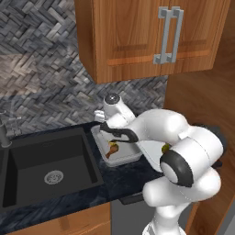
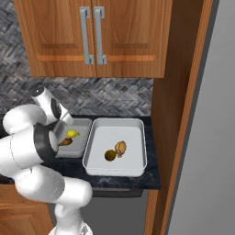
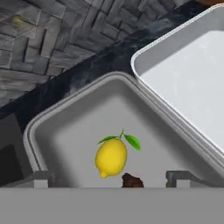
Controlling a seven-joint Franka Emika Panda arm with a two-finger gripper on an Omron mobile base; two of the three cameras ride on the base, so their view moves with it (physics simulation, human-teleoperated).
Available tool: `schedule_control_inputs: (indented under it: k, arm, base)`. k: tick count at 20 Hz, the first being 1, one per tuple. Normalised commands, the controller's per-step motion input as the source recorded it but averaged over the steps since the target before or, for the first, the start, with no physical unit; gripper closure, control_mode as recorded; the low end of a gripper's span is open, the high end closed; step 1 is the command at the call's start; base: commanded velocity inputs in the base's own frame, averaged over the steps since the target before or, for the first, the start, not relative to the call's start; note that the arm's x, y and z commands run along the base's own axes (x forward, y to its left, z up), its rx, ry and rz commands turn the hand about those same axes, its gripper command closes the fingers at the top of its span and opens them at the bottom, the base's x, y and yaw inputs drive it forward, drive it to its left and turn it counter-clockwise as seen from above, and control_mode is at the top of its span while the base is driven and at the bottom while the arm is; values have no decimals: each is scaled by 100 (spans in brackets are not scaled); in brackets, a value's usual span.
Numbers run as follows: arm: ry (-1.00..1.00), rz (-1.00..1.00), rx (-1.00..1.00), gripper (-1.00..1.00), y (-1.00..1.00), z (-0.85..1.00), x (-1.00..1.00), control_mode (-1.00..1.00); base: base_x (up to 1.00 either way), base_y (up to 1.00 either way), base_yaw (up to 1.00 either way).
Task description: Place one lemon and one chicken drumstick in each tupperware on the nearby counter, to pack two identical lunches.
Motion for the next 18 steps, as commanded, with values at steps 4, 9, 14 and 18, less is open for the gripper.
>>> schedule_control_inputs:
  k: [4, 9, 14, 18]
  arm:
    - [-26, 0, 0, -100, 0, 14, -100, -100]
    - [-34, -1, 0, -100, 0, 39, -100, -100]
    - [-50, -1, 0, -100, 2, 100, -100, -100]
    - [-35, 0, -1, -100, 51, 100, -100, -100]
  base:
    - [0, 0, 0]
    - [0, 0, 0]
    - [0, 0, 0]
    - [0, 0, 0]
